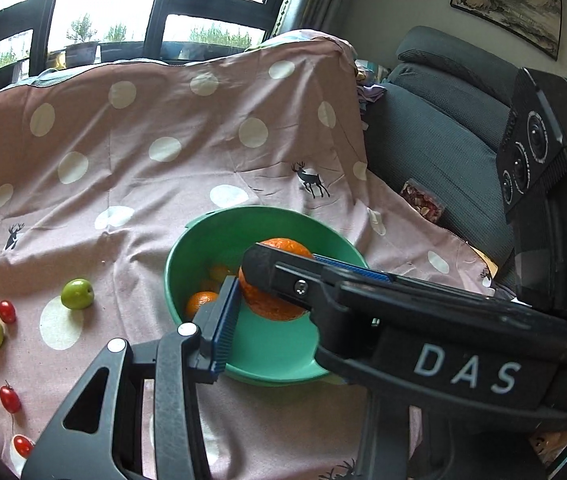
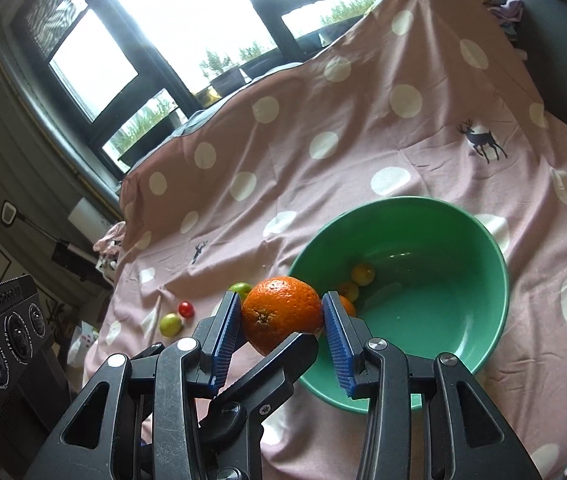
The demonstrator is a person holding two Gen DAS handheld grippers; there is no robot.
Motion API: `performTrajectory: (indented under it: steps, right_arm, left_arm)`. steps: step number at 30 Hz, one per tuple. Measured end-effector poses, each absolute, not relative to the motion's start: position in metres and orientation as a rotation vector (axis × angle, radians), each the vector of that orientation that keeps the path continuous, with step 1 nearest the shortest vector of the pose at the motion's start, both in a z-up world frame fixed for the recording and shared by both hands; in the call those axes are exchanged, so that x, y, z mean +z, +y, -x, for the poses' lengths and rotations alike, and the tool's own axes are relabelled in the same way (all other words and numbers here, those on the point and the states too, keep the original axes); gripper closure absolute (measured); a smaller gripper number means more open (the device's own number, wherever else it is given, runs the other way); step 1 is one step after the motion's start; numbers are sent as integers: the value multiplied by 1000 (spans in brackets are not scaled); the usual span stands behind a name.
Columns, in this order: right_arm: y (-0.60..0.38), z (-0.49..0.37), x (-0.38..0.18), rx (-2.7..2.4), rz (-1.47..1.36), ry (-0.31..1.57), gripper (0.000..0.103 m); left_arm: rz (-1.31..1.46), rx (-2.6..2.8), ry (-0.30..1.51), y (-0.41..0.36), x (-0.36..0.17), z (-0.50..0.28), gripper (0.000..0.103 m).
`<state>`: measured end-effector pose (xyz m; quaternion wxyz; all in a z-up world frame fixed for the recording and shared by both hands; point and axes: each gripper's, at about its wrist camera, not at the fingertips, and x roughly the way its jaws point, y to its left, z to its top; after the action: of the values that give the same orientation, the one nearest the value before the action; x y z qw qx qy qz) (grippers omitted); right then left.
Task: Organize fruits
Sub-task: 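Lift the orange with the right gripper and carry it over the bowl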
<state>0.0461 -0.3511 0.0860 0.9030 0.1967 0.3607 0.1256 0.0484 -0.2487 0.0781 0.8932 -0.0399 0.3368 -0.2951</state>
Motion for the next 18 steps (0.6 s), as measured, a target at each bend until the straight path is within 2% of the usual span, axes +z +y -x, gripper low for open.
performTrajectory:
  steps: [18]
  right_arm:
    - [-394, -62, 57, 149, -471, 841, 58]
  left_arm:
    - [81, -684, 833, -287, 48, -76, 62]
